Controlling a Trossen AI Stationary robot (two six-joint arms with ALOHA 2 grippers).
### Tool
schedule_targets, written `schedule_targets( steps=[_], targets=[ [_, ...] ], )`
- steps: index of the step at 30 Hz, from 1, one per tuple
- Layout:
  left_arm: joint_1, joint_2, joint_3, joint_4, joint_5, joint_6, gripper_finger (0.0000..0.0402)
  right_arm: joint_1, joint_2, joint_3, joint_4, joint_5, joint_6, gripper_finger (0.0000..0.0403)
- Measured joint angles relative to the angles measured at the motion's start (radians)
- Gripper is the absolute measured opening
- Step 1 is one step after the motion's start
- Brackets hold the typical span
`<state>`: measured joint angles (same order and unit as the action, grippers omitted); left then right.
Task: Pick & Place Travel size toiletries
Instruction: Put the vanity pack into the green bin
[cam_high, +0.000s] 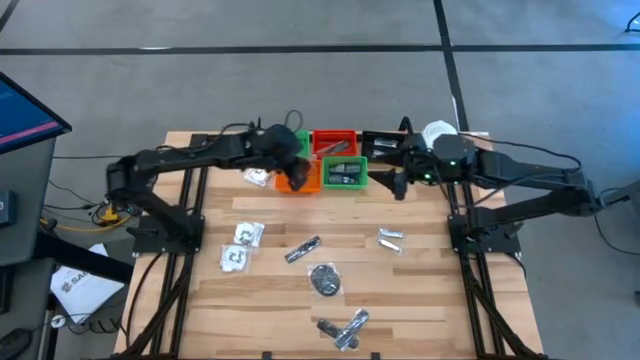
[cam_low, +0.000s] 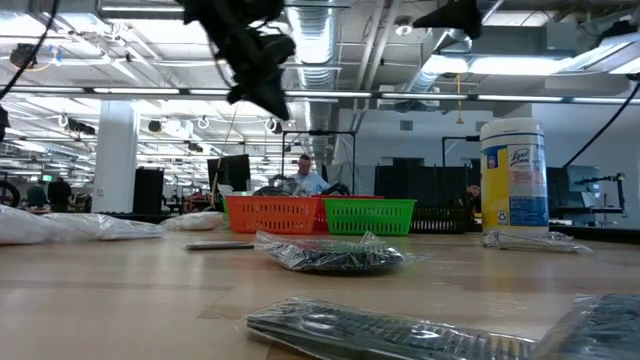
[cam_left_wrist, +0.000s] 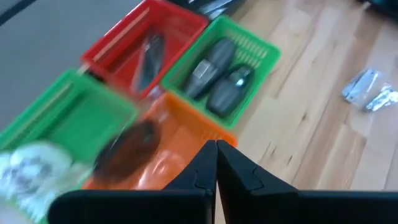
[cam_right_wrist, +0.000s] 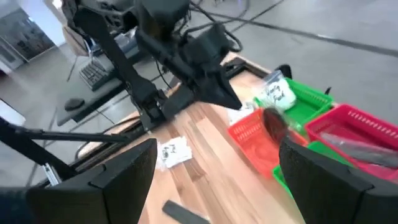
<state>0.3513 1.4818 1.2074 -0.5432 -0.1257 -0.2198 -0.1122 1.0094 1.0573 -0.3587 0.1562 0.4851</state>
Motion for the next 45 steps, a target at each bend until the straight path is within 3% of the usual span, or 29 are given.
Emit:
schedule_targets(
  steps=[10, 19, 24, 30, 35, 41, 45],
  targets=[
    [0.025, -0.262, -0.287, 0.003, -0.091, -0.055, 0.0, 0.048, 0.167, 0.002, 0.248, 0.0, 0.094, 0.0327],
    [0.071, -0.285, -0.463, 0.001, -0.117, -0.105, 0.0, 0.092, 0.292, 0.002, 0.429, 0.0, 0.19, 0.0327],
    [0.188, -0.285, -0.543, 0.016, -0.193, -0.123, 0.0, 0.107, 0.324, 0.001, 0.49, 0.0, 0.215, 0.0327],
    [0.356, -0.263, -0.604, 0.124, -0.052, -0.126, 0.0, 0.112, 0.323, 0.001, 0.524, 0.0, 0.222, 0.0327],
    [0.425, -0.173, -0.604, 0.216, 0.048, -0.119, 0.0, 0.112, 0.322, 0.001, 0.548, 0.002, 0.222, 0.0327],
    [0.436, -0.024, -0.598, 0.23, 0.074, -0.094, 0.0, 0.119, 0.322, 0.001, 0.572, 0.003, 0.223, 0.0327],
    [0.411, 0.011, -0.598, 0.235, 0.09, -0.093, 0.0, 0.129, 0.322, 0.001, 0.584, 0.003, 0.223, 0.0327]
  ],
)
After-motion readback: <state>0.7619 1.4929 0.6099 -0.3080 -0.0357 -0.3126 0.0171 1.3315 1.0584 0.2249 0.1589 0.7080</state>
